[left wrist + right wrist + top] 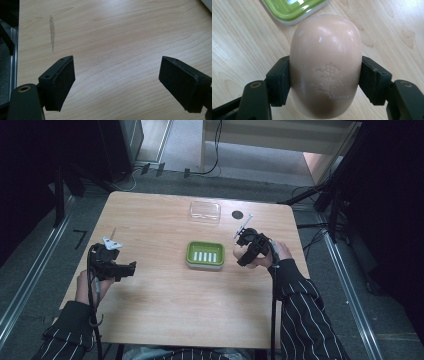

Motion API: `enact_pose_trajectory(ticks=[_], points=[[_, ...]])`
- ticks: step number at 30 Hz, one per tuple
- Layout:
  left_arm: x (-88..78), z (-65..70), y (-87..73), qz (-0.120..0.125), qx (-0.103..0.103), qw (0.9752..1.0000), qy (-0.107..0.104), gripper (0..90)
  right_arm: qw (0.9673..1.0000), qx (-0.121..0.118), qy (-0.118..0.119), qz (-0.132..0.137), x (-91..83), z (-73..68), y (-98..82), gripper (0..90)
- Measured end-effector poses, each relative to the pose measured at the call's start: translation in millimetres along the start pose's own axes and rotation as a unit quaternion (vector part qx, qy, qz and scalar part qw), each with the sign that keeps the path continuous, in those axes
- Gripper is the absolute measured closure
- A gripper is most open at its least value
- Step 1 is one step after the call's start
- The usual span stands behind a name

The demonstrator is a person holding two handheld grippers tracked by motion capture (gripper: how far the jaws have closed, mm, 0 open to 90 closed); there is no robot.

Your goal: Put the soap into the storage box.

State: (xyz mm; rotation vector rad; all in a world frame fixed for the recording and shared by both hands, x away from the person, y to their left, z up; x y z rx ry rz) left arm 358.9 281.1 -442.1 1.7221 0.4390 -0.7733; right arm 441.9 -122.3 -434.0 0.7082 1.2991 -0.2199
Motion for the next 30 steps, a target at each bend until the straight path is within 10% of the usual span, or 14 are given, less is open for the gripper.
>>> enact_pose_trajectory(ticks=[30], points=[[-0.2, -0.1, -0.1, 0.000, 0.000, 1.0000, 0.000, 14.4, 0.9998, -0.013, 0.005, 0.011, -0.2, 3.0, 24.7, 33.5]])
Point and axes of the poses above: each handheld gripper's, and its own axes: x roughly forward along the jaws, y roughly out of its top, z roughly to its right, the point moved 4 cm from there along x, roughly forward along the jaws, and after that the axes turned 6 degrees about z, right-handed, at the moved point
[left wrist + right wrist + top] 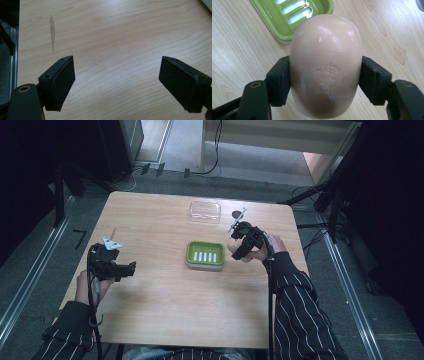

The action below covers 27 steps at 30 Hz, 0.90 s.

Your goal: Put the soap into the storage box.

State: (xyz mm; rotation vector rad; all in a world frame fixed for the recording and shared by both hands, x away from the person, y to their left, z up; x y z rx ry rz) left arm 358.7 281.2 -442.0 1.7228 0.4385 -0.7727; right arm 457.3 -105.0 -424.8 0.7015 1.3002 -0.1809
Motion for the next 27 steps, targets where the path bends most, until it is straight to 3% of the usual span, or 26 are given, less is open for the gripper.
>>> enact_pose_trajectory(ticks=[27], points=[[0.5, -0.6, -0.7, -0.001, -0.001, 1.0000, 0.001, 14.4, 0.9996, -0.026, 0.007, 0.008, 4.3, -2.3, 23.9, 33.5]])
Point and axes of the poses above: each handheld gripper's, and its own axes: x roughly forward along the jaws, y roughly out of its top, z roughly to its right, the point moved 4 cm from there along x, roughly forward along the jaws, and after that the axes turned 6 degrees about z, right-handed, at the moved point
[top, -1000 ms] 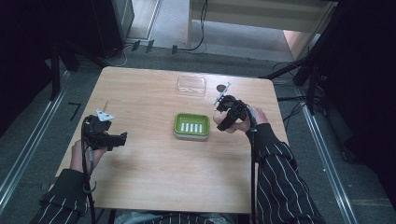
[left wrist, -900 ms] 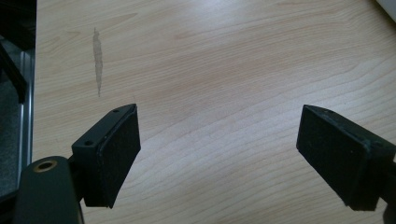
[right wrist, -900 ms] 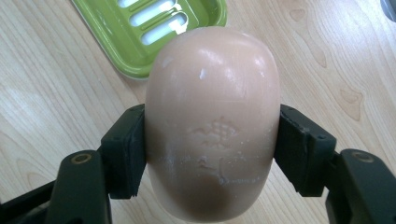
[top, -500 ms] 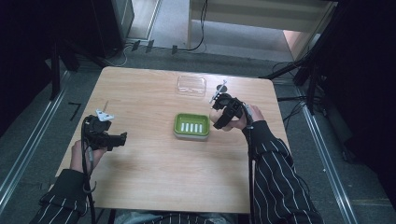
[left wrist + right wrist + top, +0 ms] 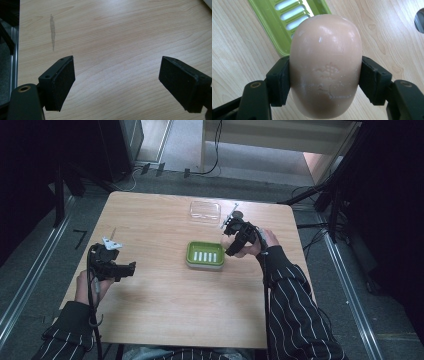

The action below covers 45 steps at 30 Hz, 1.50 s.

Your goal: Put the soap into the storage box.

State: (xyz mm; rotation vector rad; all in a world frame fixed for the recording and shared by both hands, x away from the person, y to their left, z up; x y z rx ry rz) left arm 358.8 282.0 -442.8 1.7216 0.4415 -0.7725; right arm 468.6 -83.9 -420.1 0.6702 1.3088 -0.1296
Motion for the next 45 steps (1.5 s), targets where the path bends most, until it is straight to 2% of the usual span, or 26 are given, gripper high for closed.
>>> enact_pose_trajectory(ticks=[25, 41, 45], points=[[-0.7, -0.6, -0.3, 0.000, 0.001, 1.0000, 0.001, 14.4, 0.9992, -0.038, 0.011, -0.001, 7.4, -8.9, 25.0, 33.5], [-0.8, -1.2, -0.9, 0.000, 0.000, 1.0000, 0.001, 14.4, 0.9980, -0.059, 0.020, -0.010, 18.0, -16.4, 36.5, 33.5], [-0.8, -1.2, -1.0, 0.000, -0.001, 1.0000, 0.002, 14.5, 0.9981, -0.058, 0.021, -0.008, 19.0, -16.4, 38.6, 33.5]])
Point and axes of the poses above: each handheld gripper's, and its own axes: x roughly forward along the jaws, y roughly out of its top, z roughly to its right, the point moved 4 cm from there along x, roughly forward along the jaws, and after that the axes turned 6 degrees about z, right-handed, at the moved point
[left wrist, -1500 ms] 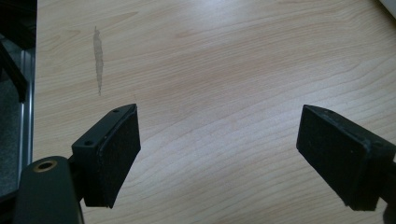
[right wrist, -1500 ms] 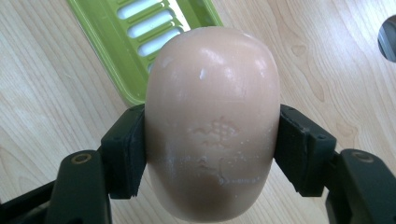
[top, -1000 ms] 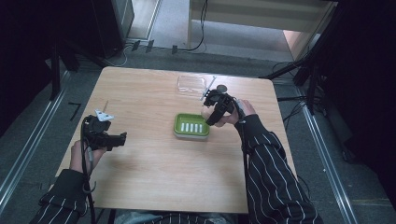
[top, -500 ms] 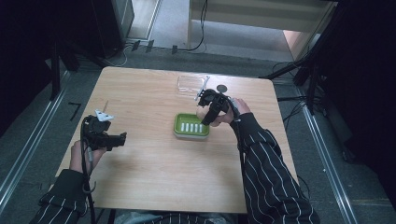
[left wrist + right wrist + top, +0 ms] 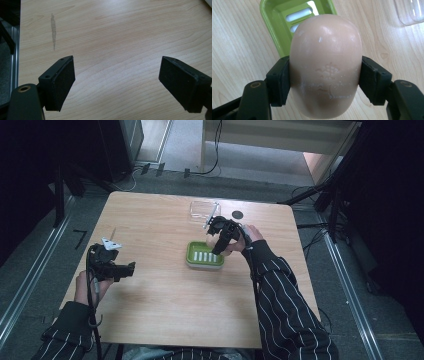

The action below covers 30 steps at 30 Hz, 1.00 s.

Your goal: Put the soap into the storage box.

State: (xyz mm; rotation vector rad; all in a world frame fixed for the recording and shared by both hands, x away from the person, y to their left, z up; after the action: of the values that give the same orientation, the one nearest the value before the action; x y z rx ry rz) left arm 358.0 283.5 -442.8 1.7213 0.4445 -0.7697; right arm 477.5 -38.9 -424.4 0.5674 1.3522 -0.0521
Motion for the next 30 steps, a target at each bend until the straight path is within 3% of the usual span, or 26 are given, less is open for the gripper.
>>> enact_pose_trajectory(ticks=[14, 30], points=[[-0.2, -0.3, -0.1, 0.002, 0.000, 1.0000, 0.001, 14.4, 1.0000, -0.007, 0.005, 0.003, 6.0, -3.1, 7.6, 33.5], [-0.5, -0.8, -0.4, 0.001, 0.001, 1.0000, 0.001, 14.4, 0.9991, -0.034, 0.021, 0.011, 27.4, -6.0, 15.6, 33.4]])
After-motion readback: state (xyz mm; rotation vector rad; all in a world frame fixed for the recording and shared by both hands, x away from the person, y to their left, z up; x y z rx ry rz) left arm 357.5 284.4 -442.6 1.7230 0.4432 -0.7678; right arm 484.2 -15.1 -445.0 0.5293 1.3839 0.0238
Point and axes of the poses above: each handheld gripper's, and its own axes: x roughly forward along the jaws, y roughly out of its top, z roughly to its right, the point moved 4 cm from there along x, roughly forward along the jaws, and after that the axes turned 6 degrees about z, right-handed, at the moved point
